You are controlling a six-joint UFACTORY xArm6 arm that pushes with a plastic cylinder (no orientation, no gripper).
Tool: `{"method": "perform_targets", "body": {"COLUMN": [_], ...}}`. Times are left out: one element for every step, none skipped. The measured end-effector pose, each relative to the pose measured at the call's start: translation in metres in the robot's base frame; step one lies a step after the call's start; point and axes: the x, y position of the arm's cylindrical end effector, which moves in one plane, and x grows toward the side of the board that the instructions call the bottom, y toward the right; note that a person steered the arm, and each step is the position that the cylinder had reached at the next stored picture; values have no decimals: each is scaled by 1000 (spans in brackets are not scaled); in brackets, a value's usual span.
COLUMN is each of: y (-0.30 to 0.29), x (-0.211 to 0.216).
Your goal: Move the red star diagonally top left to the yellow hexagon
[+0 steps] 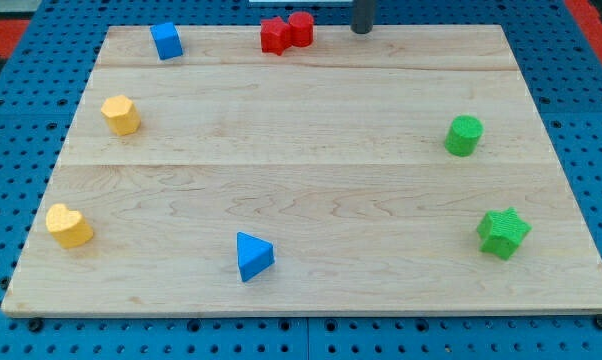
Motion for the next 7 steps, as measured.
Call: {"method": "perform_targets", "body": {"y": [-52,-68,-75,-112,-167,-148,-121], "x": [1,2,3,11,17,16,4]}}
